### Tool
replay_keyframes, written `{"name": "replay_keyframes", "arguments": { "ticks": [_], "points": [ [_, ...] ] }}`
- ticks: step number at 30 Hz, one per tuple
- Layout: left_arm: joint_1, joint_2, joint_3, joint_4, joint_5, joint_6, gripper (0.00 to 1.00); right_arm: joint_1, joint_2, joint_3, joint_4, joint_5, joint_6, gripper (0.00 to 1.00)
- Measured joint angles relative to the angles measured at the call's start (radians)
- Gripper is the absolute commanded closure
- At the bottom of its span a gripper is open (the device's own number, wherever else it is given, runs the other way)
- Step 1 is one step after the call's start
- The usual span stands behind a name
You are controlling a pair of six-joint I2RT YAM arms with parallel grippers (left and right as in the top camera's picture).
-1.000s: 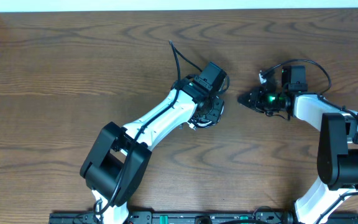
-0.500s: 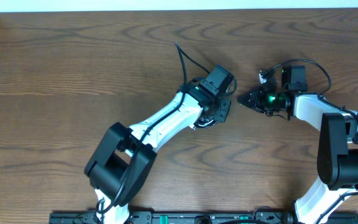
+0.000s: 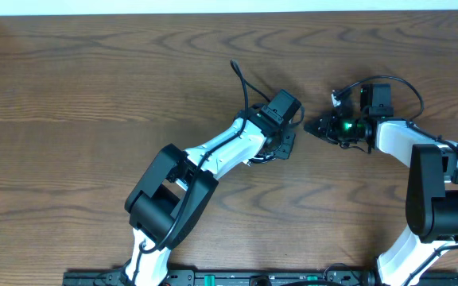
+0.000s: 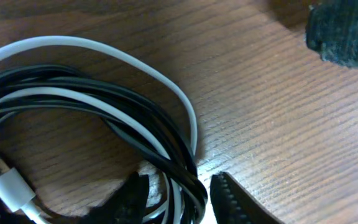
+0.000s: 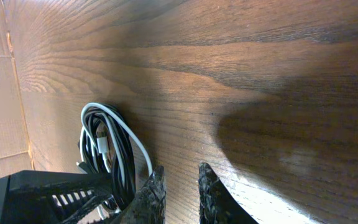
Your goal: Untangle cables
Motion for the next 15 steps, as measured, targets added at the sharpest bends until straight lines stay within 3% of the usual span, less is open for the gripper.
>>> {"name": "replay_keyframes", "arguments": {
  "ticks": [3, 7, 15],
  "points": [
    [0.0, 0.0, 0.0, 0.001, -0.008, 0.002, 0.92, 0.0, 0.0, 0.0, 0.0, 0.0, 0.0, 0.81],
    [0.0, 0.0, 0.0, 0.002, -0.008, 0.007, 0.92, 0.0, 0.0, 0.0, 0.0, -0.004, -0.007, 0.7],
    [0.003, -0.026, -0.001, -0.001, -0.008, 0.015, 0.93, 0.0, 0.0, 0.0, 0.018, -0.055, -0.025, 0.72]
  ]
}}
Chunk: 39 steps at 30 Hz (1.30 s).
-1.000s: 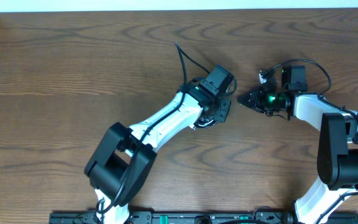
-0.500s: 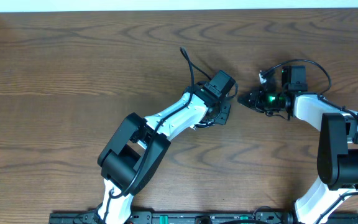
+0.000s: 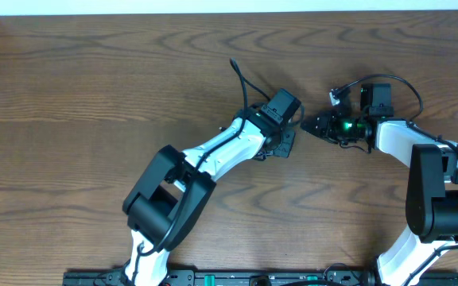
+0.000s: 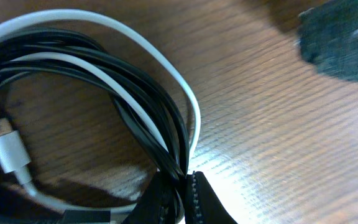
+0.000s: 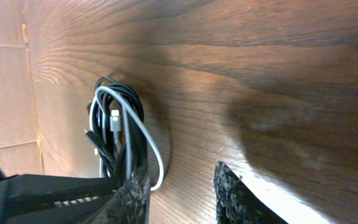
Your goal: Untangle cables
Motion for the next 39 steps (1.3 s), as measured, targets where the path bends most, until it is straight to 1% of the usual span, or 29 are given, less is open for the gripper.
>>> {"name": "replay_keyframes", "arguments": {
  "ticks": [7, 11, 15, 20, 24, 31, 33, 35, 37, 39],
  "points": [
    [0.023, -0.133, 0.0, -0.004, 0.0, 0.0, 0.92, 0.017, 0.0, 0.0, 0.017, -0.027, -0.002, 0.73],
    [0.026, -0.182, 0.0, -0.005, 0.0, 0.0, 0.92, 0.045, 0.0, 0.0, 0.042, -0.053, -0.003, 0.71],
    [0.026, -0.185, 0.0, -0.021, 0.0, 0.004, 0.93, 0.064, 0.0, 0.0, 0.055, -0.075, -0.003, 0.67],
    [0.026, -0.185, 0.0, -0.037, 0.02, 0.016, 0.92, 0.071, 0.0, 0.0, 0.068, -0.082, -0.029, 0.53],
    [0.026, -0.185, 0.0, -0.037, 0.072, 0.024, 0.93, 0.073, 0.0, 0.0, 0.068, -0.082, -0.042, 0.52],
    [0.026, -0.185, 0.0, -0.037, 0.121, 0.026, 0.93, 0.105, 0.0, 0.0, 0.069, -0.053, -0.049, 0.55],
    [0.028, -0.185, 0.0, -0.037, 0.145, 0.026, 0.93, 0.122, 0.0, 0.0, 0.068, -0.017, -0.051, 0.59],
    [0.033, -0.185, 0.0, -0.037, 0.175, 0.026, 0.92, 0.137, 0.0, 0.0, 0.063, 0.03, -0.054, 0.67],
    [0.042, -0.185, 0.0, -0.038, 0.199, 0.026, 0.93, 0.149, 0.0, 0.0, 0.051, 0.086, -0.057, 0.78],
    [0.056, -0.185, 0.0, -0.044, 0.214, 0.027, 0.92, 0.152, 0.0, 0.0, 0.045, 0.126, -0.06, 0.93]
  ]
}}
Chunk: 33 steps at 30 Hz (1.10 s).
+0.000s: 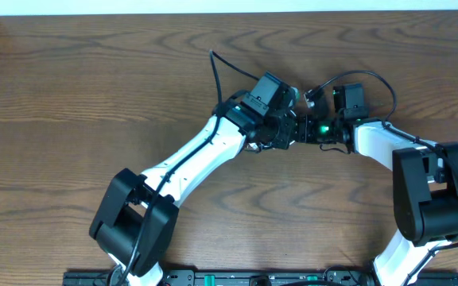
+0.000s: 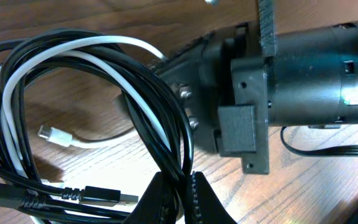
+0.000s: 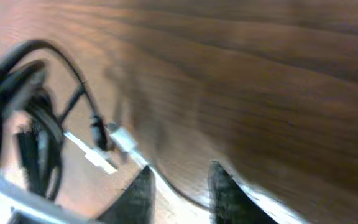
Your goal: Untangle cables
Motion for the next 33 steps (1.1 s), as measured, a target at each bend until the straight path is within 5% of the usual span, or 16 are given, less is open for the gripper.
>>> {"name": "replay_keyframes", "arguments": {
  "ticks": [1, 23, 33],
  "points": [
    [0.007, 0.0, 0.0, -0.006, 0.005, 0.0, 0.93, -0.001, 0.0, 0.0, 0.0, 0.014, -0.001, 0.99],
    [0.018, 0.06, -0.05, -0.043, -0.106, 0.222, 0.92, -0.055, -0.024, 0.0, -0.068, -0.138, 0.005, 0.99],
    [0.018, 0.114, -0.052, -0.028, -0.124, 0.286, 0.92, -0.058, -0.024, 0.079, -0.357, -0.196, -0.068, 0.99]
  ]
}}
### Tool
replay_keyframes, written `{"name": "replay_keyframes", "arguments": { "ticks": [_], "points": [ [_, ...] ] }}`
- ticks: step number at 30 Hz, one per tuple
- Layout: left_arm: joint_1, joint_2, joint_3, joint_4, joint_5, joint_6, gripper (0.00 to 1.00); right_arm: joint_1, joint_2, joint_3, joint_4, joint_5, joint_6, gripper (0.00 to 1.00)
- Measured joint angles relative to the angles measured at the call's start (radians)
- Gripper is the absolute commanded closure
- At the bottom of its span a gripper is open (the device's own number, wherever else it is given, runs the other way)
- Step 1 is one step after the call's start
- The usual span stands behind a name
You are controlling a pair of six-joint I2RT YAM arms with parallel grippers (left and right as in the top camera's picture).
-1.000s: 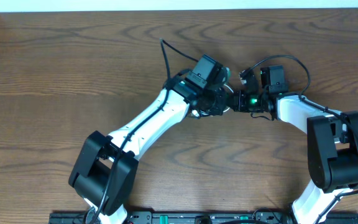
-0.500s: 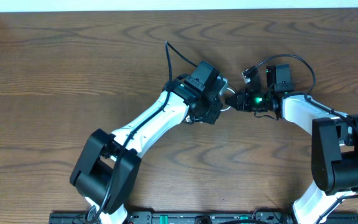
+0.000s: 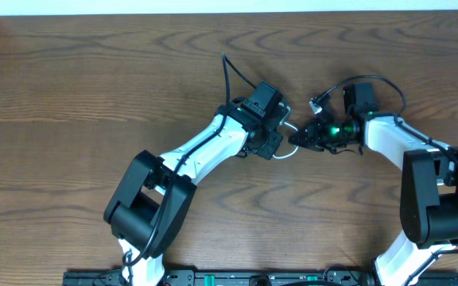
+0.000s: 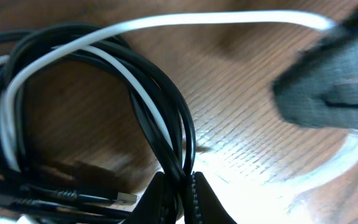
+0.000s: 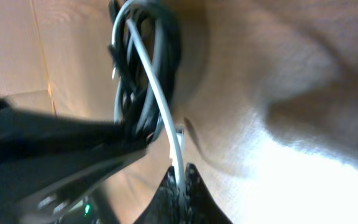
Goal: Untangle cables
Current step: 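Grip the coil's white strand with the right gripper beside the left gripper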
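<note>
A tangled bundle of black cables [image 4: 160, 118] with one white cable [image 4: 185, 22] looped through it hangs between my two grippers at the table's middle. My left gripper [image 4: 180, 186] is shut on the black strands where they cross. My right gripper [image 5: 180, 177] is shut on the white cable [image 5: 157, 93], just right of the bundle [image 5: 160, 50]. In the overhead view the left gripper [image 3: 270, 143] and right gripper [image 3: 296, 141] nearly touch, with a bit of white cable [image 3: 281, 154] showing between them. A black USB plug [image 4: 114, 198] lies low in the bundle.
The wooden table [image 3: 94, 95] spreads on all sides. A cardboard edge stands at the far left. The left arm's own black lead [image 3: 230, 70] arches up behind its wrist. The arms' base rail [image 3: 213, 279] runs along the front edge.
My right gripper was open close to the bundle and is now shut on the white cable. Both grippers sit a little nearer the front edge. The left still holds the black strands.
The bundle lay on the table with my left gripper open around its black strands and the right gripper apart to the right. Then the left was shut on them. Later the bundle was held up against the open right gripper, which now grips the white cable.
</note>
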Motion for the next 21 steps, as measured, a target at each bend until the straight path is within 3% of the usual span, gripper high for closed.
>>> {"name": "replay_keyframes", "arguments": {
  "ticks": [3, 7, 8, 16, 21],
  "points": [
    [0.0, 0.015, -0.009, -0.009, -0.001, 0.015, 0.91, -0.004, 0.0, 0.055, -0.113, -0.006, -0.072, 0.99],
    [0.0, 0.023, -0.013, -0.037, -0.008, 0.03, 0.53, -0.008, 0.0, 0.093, -0.156, -0.007, -0.139, 0.99],
    [0.0, 0.023, -0.013, -0.046, -0.01, 0.032, 0.5, -0.008, 0.0, 0.096, -0.154, -0.007, -0.15, 0.99],
    [0.019, -0.01, -0.012, -0.147, -0.012, 0.003, 0.44, -0.008, 0.0, 0.098, -0.134, -0.005, -0.184, 0.99],
    [0.072, -0.121, 0.001, -0.149, -0.015, -0.068, 0.44, -0.008, 0.0, 0.098, -0.115, -0.005, -0.186, 0.99]
  ]
}}
